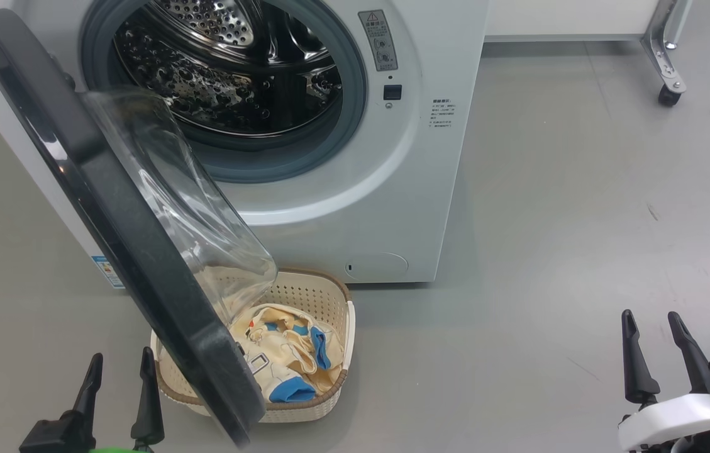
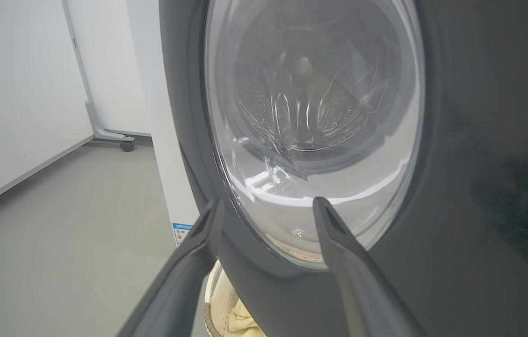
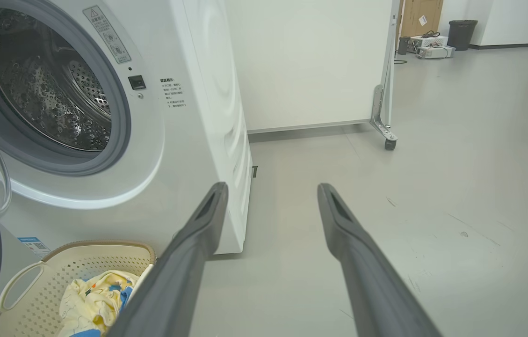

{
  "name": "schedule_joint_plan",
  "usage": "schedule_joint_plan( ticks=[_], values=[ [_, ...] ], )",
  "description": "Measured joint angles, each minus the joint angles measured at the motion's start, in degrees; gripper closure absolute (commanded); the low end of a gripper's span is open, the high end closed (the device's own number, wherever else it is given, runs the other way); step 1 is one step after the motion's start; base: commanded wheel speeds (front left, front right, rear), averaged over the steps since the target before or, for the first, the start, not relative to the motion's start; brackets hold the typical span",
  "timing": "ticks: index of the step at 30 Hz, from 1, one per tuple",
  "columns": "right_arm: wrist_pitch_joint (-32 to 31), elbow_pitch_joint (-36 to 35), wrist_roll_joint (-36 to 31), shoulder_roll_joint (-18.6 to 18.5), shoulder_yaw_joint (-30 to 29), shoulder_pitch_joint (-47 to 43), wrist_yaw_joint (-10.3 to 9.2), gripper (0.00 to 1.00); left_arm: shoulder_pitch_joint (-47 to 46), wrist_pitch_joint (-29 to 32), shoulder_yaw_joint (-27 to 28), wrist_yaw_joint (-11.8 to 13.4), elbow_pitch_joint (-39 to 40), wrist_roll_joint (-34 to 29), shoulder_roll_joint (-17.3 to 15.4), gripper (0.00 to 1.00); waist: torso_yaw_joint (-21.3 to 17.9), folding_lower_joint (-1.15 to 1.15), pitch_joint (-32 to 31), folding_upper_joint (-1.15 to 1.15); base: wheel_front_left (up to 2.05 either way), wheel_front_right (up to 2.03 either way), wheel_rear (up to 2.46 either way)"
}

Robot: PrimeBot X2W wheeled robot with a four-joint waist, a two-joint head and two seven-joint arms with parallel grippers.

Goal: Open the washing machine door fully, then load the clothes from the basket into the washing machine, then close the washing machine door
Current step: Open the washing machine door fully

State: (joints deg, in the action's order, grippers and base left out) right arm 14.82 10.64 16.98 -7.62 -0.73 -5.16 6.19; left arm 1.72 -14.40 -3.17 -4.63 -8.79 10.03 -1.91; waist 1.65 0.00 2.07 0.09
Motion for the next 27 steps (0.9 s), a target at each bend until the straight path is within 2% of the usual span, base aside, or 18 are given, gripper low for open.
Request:
schedule_joint_plan(
  ticks=[27],
  values=[
    [0.0, -0.4, -2.9, 1.7, -2.5, -0.5, 0.89, 0.0, 0.0, 0.0, -0.1, 0.0, 0.2, 0.0, 0.0, 0.0, 0.7, 0.0, 0.9, 0.0, 0.0, 0.0, 0.0]
  ],
)
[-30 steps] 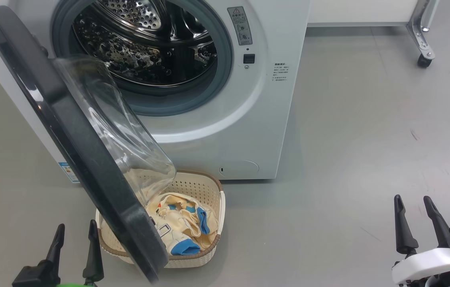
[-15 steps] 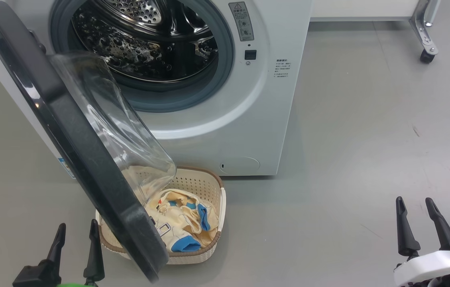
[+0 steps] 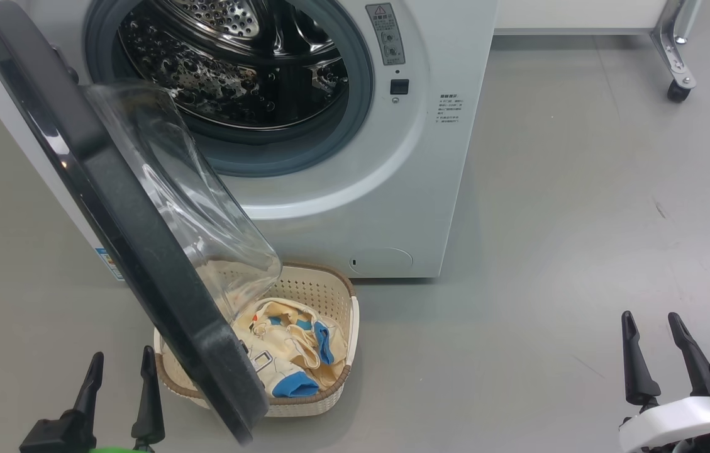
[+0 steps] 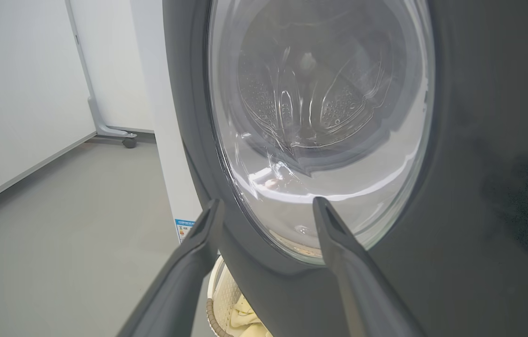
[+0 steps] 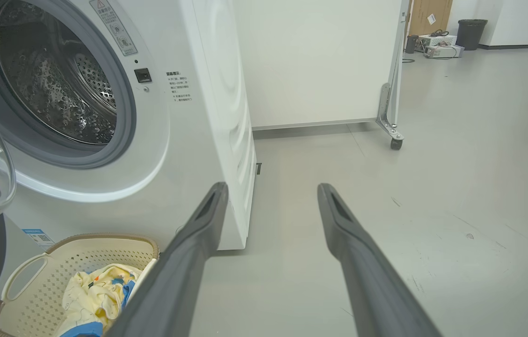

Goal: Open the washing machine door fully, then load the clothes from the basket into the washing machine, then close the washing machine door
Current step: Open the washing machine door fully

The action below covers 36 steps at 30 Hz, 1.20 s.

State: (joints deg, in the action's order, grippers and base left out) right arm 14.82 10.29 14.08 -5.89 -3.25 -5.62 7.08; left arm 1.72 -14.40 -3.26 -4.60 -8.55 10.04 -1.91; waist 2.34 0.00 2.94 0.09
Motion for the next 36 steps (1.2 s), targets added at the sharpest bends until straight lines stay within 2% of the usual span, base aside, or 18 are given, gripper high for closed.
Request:
schedule_joint_plan(
  ticks=[7, 9, 25, 31, 36],
  values=[
    [0.0, 0.0, -0.1, 0.1, -0.1, 0.0, 0.0, 0.0, 0.0, 0.0, 0.0, 0.1, 0.0, 0.0, 0.0, 0.0, 0.1, 0.0, 0.0, 0.0, 0.0, 0.0, 0.0],
    [0.0, 0.0, -0.1, 0.1, 0.0, 0.0, 0.0, 0.0, 0.0, 0.0, 0.0, 0.2, -0.2, 0.0, 0.0, 1.0, 0.2, 0.0, 0.0, 0.0, 0.0, 0.0, 0.0],
    [0.0, 0.0, -0.1, 0.0, 1.0, 0.0, 0.0, 0.0, 0.0, 0.0, 0.6, 1.4, -1.2, 1.2, 0.0, 1.0, 1.0, 0.0, 0.3, 0.0, 0.0, 0.0, 0.0],
    [0.0, 0.0, -0.1, -0.4, 1.1, 0.0, 0.0, 0.0, -0.1, 0.0, 2.4, 3.6, -0.7, 2.2, 0.0, 1.0, 1.5, 0.0, 0.4, 0.0, 0.0, 0.0, 0.0],
    [0.0, 0.0, -0.1, -0.6, 0.8, 0.0, 0.0, 0.0, -1.1, 0.0, 6.8, 7.0, 3.3, 4.4, 0.1, 1.0, 2.1, 0.0, 0.0, 0.0, 0.0, 0.0, 0.0]
  ],
)
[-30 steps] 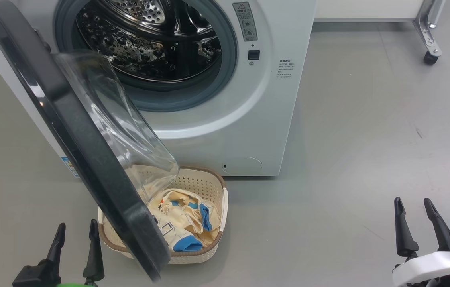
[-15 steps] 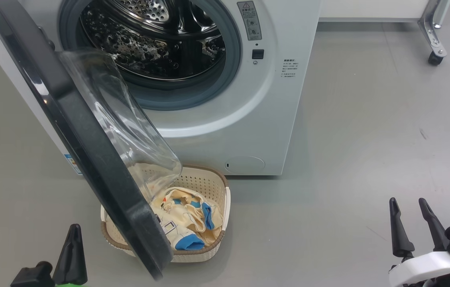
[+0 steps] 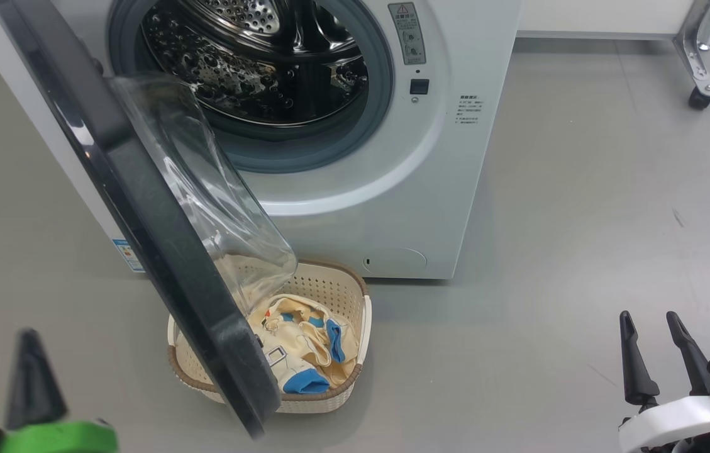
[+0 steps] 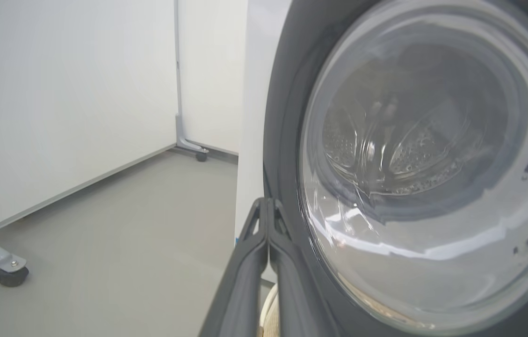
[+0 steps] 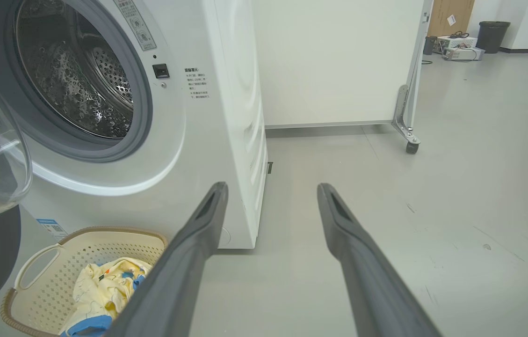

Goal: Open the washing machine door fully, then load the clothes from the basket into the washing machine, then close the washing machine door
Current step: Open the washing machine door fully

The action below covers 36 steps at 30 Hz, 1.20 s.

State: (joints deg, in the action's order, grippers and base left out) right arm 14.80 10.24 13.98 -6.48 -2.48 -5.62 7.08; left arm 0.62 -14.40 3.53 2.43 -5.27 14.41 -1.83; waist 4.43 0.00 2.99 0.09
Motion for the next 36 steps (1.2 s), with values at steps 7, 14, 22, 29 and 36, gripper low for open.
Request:
schedule_joint_plan(
  ticks=[7, 14, 22, 29, 36],
  values=[
    [0.0, 0.0, 0.0, -0.4, -0.5, -0.6, 0.0, 0.0, -5.4, -0.3, 3.4, 2.2, 12.6, 1.1, 0.0, 1.0, 1.5, 0.0, -0.6, 0.0, 0.0, 0.0, 0.0],
    [0.0, 0.0, 0.0, -0.5, 0.5, -1.3, 0.0, 0.0, -7.3, -0.3, 1.9, 2.7, 21.4, 0.0, 0.0, 1.0, 2.8, 0.0, -1.4, 0.0, 0.0, 0.0, 0.0],
    [0.0, 0.0, 0.1, -0.5, 1.0, -1.8, 0.0, 0.0, -8.7, -0.4, -9.0, -0.3, 30.4, -0.3, -0.1, 1.0, 4.5, 0.0, -2.3, 0.0, 0.0, 0.0, 0.0],
    [0.0, 0.2, 0.2, -0.5, 1.3, -2.2, 0.0, 0.0, -8.6, -0.5, -17.0, -2.1, 34.8, -0.2, -0.2, 1.0, 5.6, 0.0, -2.7, 0.0, 0.0, 0.0, 0.0],
    [0.0, 0.5, 0.2, -0.4, 2.1, -2.3, 0.0, 0.0, -3.8, -0.4, -28.1, -5.9, 31.7, 2.2, -0.4, 1.0, 6.1, 0.0, -3.0, 0.0, 0.0, 0.0, 0.0]
  ],
)
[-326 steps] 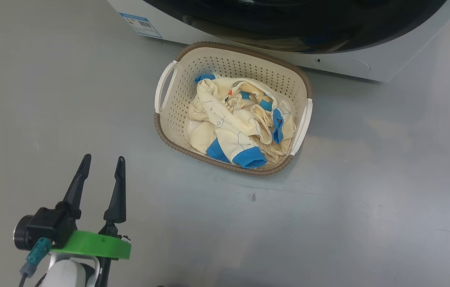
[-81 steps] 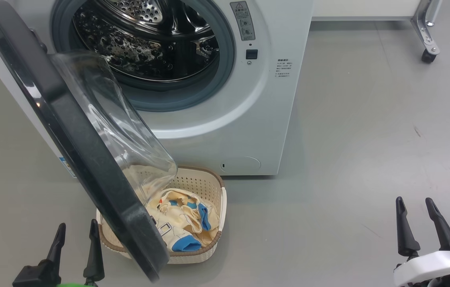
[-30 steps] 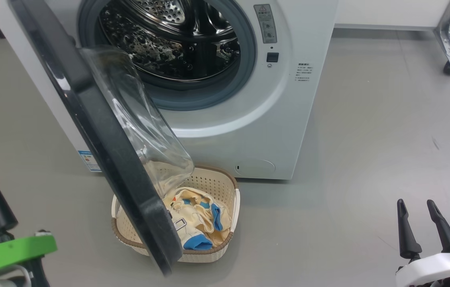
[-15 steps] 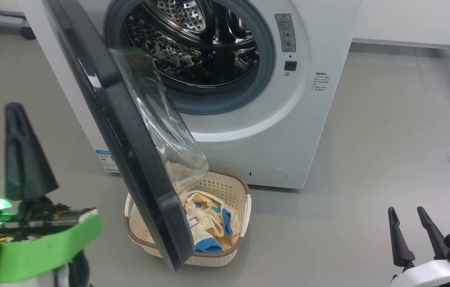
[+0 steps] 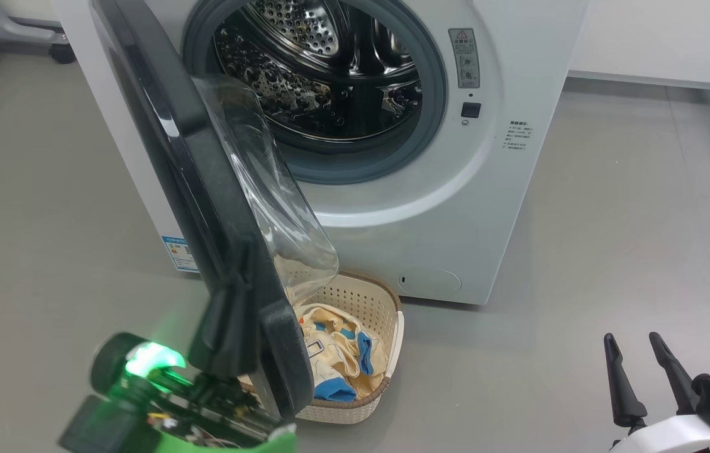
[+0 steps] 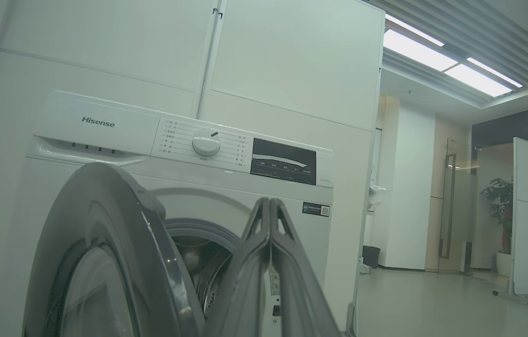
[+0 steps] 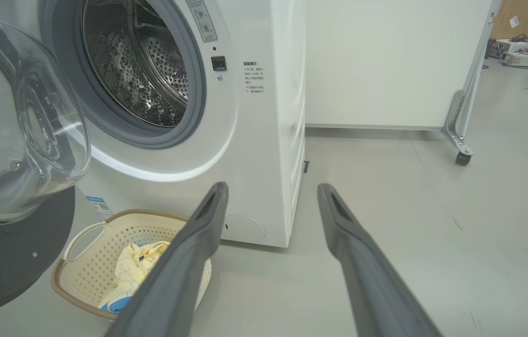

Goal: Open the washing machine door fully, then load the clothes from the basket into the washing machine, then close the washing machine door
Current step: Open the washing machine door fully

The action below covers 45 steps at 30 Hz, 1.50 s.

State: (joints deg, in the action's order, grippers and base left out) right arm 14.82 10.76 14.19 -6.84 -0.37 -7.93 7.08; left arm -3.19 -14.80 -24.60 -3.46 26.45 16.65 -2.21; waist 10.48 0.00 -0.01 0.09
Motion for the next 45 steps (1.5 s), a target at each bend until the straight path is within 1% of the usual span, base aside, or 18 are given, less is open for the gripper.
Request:
schedule_joint_plan(
  ticks=[5, 15, 20, 28, 37, 44, 45],
  values=[
    [0.0, 0.2, 0.0, 0.0, 0.0, 0.0, 0.0, 0.0, 1.7, 1.7, -4.1, -1.5, -1.9, 0.0, -0.4, 1.0, 0.1, 0.0, 0.0, 0.0, 0.0, 0.0, 0.0],
    [0.0, 0.4, 0.0, 0.1, 0.0, 0.0, 0.0, 0.0, 3.3, 5.0, -9.3, -2.2, -5.1, -0.1, -1.6, 1.0, 0.3, 0.0, 0.6, 0.0, 0.0, 0.0, 0.0],
    [0.0, 0.4, 0.3, 0.1, 0.0, 0.0, 0.0, 0.0, 3.5, 6.2, -11.1, -2.4, -6.9, -1.2, -2.4, 1.0, 0.5, 0.0, 1.1, 0.0, 0.0, 0.0, 0.0],
    [0.0, 0.5, 0.3, 0.1, -0.3, 0.0, 0.0, 0.0, 3.6, 7.6, -10.9, -2.3, -10.5, -2.1, -2.4, 1.0, 1.0, 0.0, 1.8, 0.0, 0.0, 0.0, 0.0],
    [0.0, 0.7, 0.3, 0.1, -0.4, 0.1, 0.0, 0.0, 3.5, 8.2, -9.0, 0.1, -13.2, -3.3, -2.3, 1.0, 1.9, 0.0, 2.4, 0.0, 0.0, 0.0, 0.0],
    [0.0, 0.9, 0.3, 0.2, -0.8, 0.2, 0.0, 0.0, 3.4, 8.2, -9.2, 0.7, -14.8, -3.6, -1.9, 1.0, 2.7, 0.0, 2.2, 0.0, 0.0, 0.0, 0.0],
    [0.0, 0.9, 0.3, 0.2, -0.7, 0.2, 0.0, 0.0, 3.4, 8.2, -9.1, 1.2, -15.0, -3.6, -1.8, 1.0, 2.8, 0.0, 2.2, 0.0, 0.0, 0.0, 0.0]
  ],
)
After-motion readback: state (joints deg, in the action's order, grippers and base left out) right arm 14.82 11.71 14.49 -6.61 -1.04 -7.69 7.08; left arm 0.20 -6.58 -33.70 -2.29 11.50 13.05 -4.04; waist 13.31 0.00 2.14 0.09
